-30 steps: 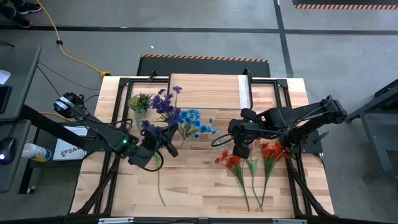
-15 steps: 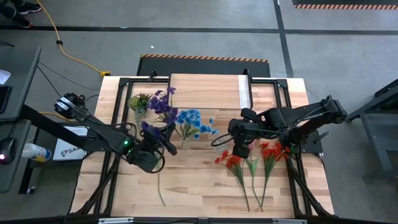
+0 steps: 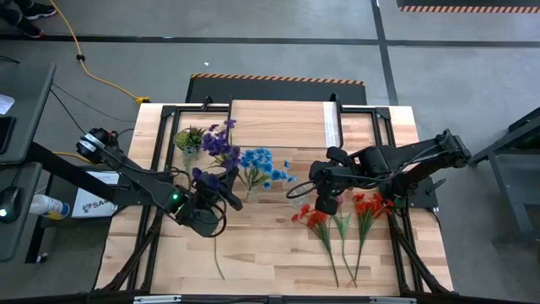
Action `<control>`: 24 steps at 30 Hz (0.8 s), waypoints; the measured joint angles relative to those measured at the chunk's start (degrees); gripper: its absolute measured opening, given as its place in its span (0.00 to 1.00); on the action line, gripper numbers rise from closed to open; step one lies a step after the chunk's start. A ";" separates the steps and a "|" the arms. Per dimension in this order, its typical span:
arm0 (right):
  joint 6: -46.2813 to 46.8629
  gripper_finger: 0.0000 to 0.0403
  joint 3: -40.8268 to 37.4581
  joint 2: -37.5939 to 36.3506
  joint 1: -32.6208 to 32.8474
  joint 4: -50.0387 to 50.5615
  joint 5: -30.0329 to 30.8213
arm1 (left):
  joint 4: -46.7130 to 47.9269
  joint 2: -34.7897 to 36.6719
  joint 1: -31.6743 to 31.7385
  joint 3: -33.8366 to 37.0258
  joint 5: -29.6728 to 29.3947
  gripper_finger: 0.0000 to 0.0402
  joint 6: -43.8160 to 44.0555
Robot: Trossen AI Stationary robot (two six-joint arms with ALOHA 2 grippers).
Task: Pick and place flowers into a vace then onto a shelf
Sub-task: Put the purple flower into the left transparent crystal vase
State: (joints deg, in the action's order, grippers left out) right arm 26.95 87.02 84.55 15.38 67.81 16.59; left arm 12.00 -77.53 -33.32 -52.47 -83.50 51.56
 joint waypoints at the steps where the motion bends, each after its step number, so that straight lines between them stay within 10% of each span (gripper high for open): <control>1: -0.01 0.35 0.00 0.00 0.00 0.00 -0.05 | -0.26 -0.38 0.11 0.00 -0.30 0.11 0.35; 24: -0.31 0.35 0.00 0.00 0.00 -0.02 -0.18 | -0.31 -3.91 2.95 0.04 6.40 0.11 2.35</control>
State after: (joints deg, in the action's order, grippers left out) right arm 26.64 87.02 84.55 15.38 67.79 16.41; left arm 11.68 -81.44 -30.37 -52.42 -77.10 53.91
